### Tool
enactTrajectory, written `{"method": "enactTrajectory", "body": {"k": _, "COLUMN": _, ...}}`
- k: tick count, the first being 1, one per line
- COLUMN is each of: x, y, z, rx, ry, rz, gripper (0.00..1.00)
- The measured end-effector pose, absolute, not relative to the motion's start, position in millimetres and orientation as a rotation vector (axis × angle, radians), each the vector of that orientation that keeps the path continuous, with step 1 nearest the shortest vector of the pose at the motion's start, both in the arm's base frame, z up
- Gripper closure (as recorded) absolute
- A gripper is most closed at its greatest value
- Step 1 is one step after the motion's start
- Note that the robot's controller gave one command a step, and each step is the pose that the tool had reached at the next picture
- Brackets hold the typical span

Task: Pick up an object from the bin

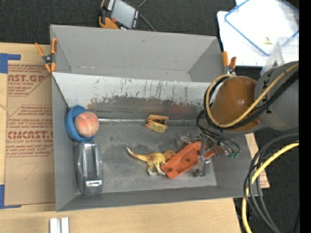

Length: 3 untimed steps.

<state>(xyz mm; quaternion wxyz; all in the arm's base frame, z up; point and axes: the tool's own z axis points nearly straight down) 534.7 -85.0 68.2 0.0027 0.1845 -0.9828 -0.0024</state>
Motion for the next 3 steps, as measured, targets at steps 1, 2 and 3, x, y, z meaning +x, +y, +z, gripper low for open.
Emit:
{"method": "enactTrajectory", "body": {"k": 1, "x": 527.9, "y": -90.8, "z": 66.1, "rx": 0.618, "ry": -3.078, "rz": -0.008, "gripper": 0.00}}
{"method": "enactTrajectory", "body": {"k": 2, "x": 544.8, "y": -135.3, "z": 70.1, "rx": 0.844, "ry": -3.027, "rz": -0.010, "gripper": 1.00}}
{"method": "enactTrajectory", "body": {"k": 3, "x": 544.8, "y": -135.3, "z": 70.1, "rx": 0.844, "ry": -3.027, "rz": -0.010, "gripper": 1.00}}
